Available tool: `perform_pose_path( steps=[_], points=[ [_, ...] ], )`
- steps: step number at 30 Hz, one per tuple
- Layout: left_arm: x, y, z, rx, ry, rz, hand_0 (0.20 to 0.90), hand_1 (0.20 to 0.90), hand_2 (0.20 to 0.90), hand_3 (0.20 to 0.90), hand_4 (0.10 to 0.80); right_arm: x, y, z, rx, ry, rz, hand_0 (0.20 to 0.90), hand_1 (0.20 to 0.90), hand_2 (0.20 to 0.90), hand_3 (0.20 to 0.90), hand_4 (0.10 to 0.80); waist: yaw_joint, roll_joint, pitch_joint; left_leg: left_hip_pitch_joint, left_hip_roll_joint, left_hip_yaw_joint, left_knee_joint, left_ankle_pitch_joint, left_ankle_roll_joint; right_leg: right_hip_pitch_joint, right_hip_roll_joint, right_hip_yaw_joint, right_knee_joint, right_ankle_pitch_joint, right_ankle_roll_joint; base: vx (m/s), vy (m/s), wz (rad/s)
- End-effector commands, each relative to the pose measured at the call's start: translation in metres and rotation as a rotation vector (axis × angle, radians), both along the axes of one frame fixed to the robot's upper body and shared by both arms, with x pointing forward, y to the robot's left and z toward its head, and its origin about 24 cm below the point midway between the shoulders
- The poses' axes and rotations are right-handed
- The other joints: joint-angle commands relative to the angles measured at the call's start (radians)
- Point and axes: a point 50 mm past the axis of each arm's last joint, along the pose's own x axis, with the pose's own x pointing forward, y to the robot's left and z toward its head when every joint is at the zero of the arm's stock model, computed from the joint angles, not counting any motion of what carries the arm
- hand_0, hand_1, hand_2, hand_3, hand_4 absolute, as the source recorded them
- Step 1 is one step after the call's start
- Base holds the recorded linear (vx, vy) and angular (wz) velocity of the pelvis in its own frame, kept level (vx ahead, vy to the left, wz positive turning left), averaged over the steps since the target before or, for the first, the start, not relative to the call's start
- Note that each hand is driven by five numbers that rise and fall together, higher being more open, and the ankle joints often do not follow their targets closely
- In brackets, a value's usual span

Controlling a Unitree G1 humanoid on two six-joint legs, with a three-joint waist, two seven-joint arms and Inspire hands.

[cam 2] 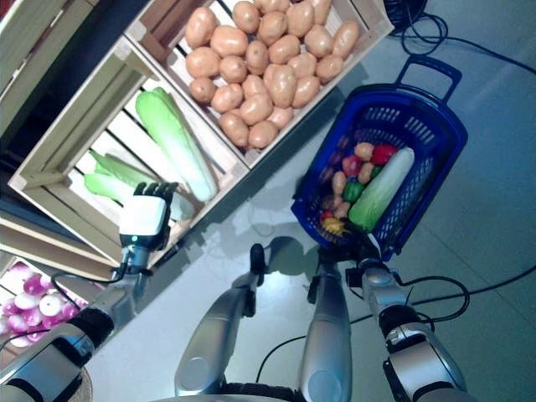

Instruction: Put vegetables into the basket

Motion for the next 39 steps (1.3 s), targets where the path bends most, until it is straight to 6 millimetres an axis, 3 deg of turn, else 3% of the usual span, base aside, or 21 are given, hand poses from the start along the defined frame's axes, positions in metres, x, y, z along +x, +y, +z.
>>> perform_pose_path(
  steps=[1, 13, 20, 28, 39],
  points=[
    [0.001, 0.041, 0.025, 0.082, -0.079, 0.113, 0.9, 0.9, 0.9, 0.9, 0.8, -0.004, -0.001, 0.002, -0.009, -0.042, -0.026, 0.9, 0.9, 0.9, 0.9, 0.8, 0.001, -0.038, -0.002, -0.096, -0.014, 0.034, 0.148, -0.072, -0.028, 0.039, 0.018, 0.012, 0.105, -0.108, 0.009, -0.024, -0.005, -0.06],
    [-0.002, 0.06, 0.021, 0.224, -0.047, 0.181, 0.9, 0.9, 0.9, 0.9, 0.8, 0.004, -0.002, 0.015, 0.018, -0.109, -0.022, 0.9, 0.9, 0.9, 0.9, 0.8, -0.001, -0.051, -0.002, -0.186, -0.004, 0.041, 0.197, -0.074, -0.032, -0.047, 0.038, 0.02, 0.162, -0.116, 0.003, -0.015, -0.003, 0.01],
    [0.004, 0.074, 0.037, 0.279, -0.062, 0.229, 0.9, 0.9, 0.9, 0.9, 0.8, 0.007, -0.007, 0.024, 0.031, -0.15, -0.036, 0.9, 0.9, 0.9, 0.9, 0.8, -0.01, -0.054, -0.002, -0.227, 0.006, 0.046, 0.231, -0.078, -0.035, -0.09, 0.042, 0.027, 0.205, -0.125, -0.001, -0.001, 0.001, -0.01],
    [-0.002, 0.099, 0.049, 0.348, -0.107, 0.349, 0.9, 0.9, 0.9, 0.9, 0.8, 0.003, -0.018, 0.029, 0.032, -0.181, -0.067, 0.9, 0.9, 0.9, 0.9, 0.8, -0.017, -0.058, -0.002, -0.249, 0.009, 0.047, 0.231, -0.072, -0.039, -0.115, 0.044, 0.032, 0.201, -0.121, -0.001, -0.002, 0.012, 0.0],
    [0.008, 0.105, 0.079, 0.519, -0.149, 0.278, 0.9, 0.9, 0.9, 0.9, 0.8, 0.005, -0.021, 0.038, 0.035, -0.21, -0.059, 0.9, 0.9, 0.9, 0.9, 0.8, -0.018, -0.062, -0.002, -0.275, 0.01, 0.048, 0.237, -0.072, -0.04, -0.145, 0.043, 0.028, 0.206, -0.114, 0.0, 0.001, 0.002, 0.01]
  ],
)
